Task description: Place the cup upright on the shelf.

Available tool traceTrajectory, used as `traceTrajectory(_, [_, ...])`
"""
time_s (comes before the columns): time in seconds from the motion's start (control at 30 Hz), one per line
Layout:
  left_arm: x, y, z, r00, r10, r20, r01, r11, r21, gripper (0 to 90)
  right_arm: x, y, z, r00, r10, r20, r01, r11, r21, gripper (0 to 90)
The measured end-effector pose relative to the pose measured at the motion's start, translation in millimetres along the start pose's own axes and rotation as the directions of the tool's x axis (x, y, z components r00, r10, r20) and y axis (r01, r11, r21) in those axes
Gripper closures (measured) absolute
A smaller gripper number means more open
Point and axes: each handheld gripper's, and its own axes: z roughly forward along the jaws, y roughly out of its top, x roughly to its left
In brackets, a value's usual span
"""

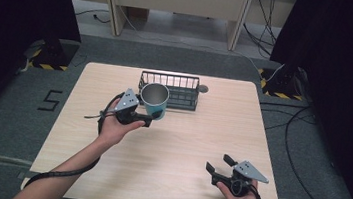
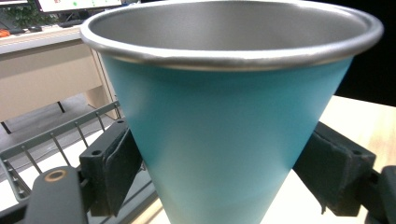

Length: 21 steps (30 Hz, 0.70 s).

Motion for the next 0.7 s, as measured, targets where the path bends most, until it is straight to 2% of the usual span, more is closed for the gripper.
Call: traceTrajectory(0.7, [17.1,11.0,20.7,0.9992,-0.006,-0.041,0.006,0.9999,0.01,18.9,0.3,-0.1,0.0,1.0,0.001,-0.004,-0.001,1.0,0.001,21.6])
